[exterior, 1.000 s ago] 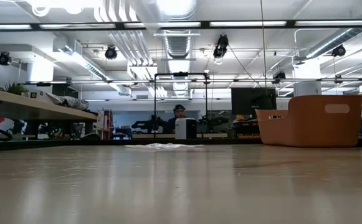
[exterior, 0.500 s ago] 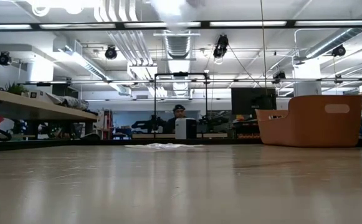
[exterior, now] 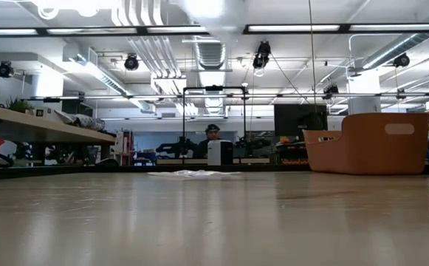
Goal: Roll bandage
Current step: Put the center rolled brown bandage into the transparent zip bag
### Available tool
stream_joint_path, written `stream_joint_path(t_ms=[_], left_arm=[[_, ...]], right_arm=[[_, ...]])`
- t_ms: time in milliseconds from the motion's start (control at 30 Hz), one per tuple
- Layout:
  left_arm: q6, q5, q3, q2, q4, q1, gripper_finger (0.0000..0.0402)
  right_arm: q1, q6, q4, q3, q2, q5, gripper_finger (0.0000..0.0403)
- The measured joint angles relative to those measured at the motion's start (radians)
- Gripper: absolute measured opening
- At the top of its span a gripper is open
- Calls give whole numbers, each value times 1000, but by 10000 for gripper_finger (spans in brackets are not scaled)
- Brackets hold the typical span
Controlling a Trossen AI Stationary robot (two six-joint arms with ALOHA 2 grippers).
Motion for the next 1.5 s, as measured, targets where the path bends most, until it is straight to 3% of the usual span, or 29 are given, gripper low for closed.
stream_joint_path(t_ms=[533,933,1033,1233,1400,1500], left_arm=[[-254,140,0,0,5,30,0],[-378,406,14,0,57,92,0],[-408,424,17,-1,57,92,0],[-388,444,19,-1,50,93,0],[-279,445,19,-1,39,90,0],[-235,444,19,-2,44,86,0]], right_arm=[[22,-21,47,16,4,-82,121],[133,-65,56,16,1,-30,118],[155,-62,71,16,1,-26,119],[179,48,74,16,5,-38,118],[181,184,47,16,6,-51,119],[180,236,48,16,8,1,117]])
